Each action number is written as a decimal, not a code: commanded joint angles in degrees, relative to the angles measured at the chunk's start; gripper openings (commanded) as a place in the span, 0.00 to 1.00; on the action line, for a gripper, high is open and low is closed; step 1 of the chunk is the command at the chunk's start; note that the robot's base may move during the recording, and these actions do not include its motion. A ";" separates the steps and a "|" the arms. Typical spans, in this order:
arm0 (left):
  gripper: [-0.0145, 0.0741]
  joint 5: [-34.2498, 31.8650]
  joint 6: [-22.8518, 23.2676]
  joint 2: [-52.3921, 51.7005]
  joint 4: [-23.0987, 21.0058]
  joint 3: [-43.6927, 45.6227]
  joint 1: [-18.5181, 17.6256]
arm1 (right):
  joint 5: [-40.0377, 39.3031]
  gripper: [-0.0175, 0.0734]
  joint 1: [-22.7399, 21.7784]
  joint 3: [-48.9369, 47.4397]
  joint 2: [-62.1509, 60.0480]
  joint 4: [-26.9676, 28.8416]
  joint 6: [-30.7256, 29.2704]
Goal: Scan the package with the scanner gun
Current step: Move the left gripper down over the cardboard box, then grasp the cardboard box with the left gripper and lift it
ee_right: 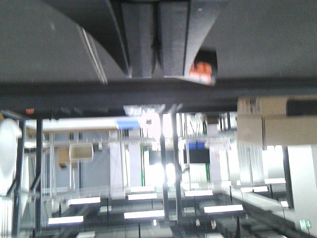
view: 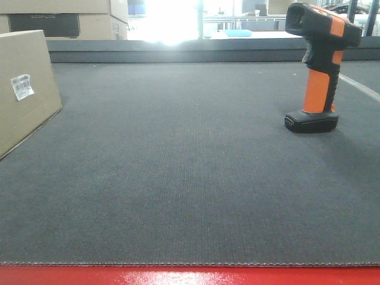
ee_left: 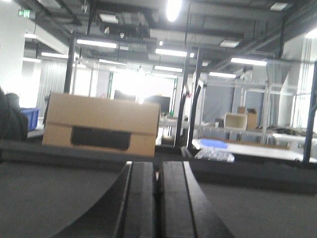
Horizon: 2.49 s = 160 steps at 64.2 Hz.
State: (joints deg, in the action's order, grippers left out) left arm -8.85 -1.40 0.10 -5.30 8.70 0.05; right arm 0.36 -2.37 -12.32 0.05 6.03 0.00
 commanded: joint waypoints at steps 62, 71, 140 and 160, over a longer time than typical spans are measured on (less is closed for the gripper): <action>0.84 53.25 0.41 47.17 -1.03 53.08 -0.38 | 11.24 0.82 5.34 -23.18 31.30 -0.90 0.00; 0.84 61.97 0.41 58.77 -0.55 63.63 -0.38 | 11.24 0.82 6.33 -23.18 32.63 -0.90 0.00; 0.84 73.53 -0.03 103.36 9.63 88.06 0.34 | 11.24 0.82 7.75 -23.18 32.80 -0.90 0.00; 0.39 73.45 -0.03 103.47 10.56 88.06 0.34 | 11.24 0.82 7.75 -23.08 32.80 -0.90 0.00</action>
State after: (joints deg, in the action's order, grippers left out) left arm 65.11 -1.40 103.82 4.48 96.23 0.28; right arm 12.41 5.34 -34.91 32.57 5.60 0.00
